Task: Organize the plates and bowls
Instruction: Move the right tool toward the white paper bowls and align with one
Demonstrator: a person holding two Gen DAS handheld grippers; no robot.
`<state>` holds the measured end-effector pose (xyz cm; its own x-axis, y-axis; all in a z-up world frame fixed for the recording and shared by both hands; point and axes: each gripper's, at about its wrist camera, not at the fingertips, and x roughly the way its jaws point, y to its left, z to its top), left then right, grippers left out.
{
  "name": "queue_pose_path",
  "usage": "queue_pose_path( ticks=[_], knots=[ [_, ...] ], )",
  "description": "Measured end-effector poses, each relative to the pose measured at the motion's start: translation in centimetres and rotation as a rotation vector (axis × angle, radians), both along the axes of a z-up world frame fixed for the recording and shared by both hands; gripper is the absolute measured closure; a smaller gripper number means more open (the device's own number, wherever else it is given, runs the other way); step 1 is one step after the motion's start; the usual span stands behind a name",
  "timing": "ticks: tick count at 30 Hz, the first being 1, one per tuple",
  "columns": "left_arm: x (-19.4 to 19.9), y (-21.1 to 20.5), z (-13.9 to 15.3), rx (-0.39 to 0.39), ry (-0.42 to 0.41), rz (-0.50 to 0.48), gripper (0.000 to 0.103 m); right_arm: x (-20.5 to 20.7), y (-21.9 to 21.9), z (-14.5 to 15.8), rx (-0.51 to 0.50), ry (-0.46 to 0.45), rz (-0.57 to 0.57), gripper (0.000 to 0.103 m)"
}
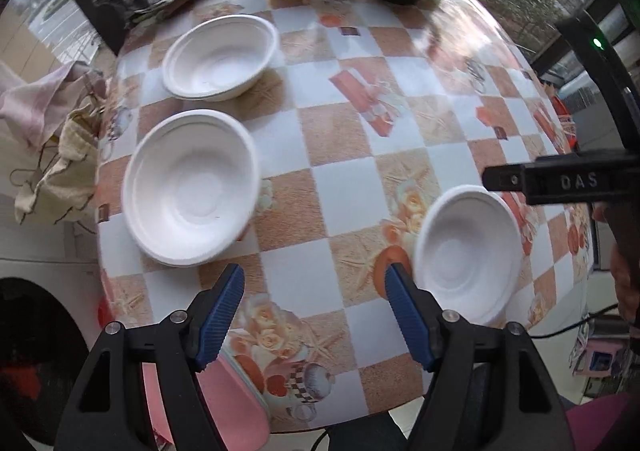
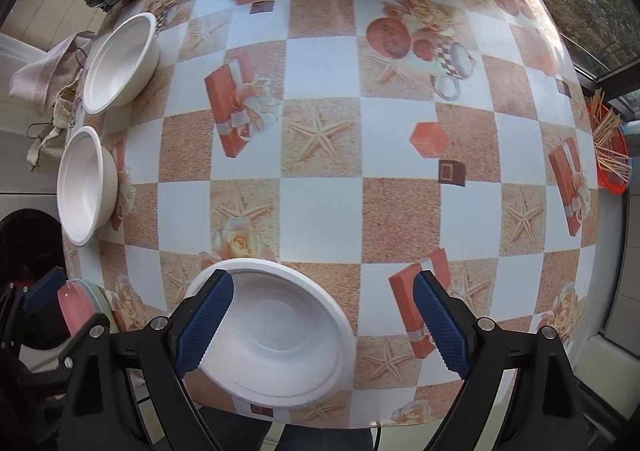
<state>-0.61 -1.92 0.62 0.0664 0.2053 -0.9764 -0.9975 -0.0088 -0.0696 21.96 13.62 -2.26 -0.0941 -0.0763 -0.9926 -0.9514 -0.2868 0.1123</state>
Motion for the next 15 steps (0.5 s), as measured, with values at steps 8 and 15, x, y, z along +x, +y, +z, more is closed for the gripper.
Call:
queue_pose_path(
  ticks=[8,15],
  knots=[
    [-8.3,2.1,-1.6,-0.037,0.092,0.262,0.027,-5.8,0.1,0.5,-0.005,0.024,0.128,0.011],
    [-12.2,3.3,-3.4,-0.073,0.142,0.36,0.027,-11.0,0.8,-0.8,-0.055,0.06,0.156,0.011]
  ],
)
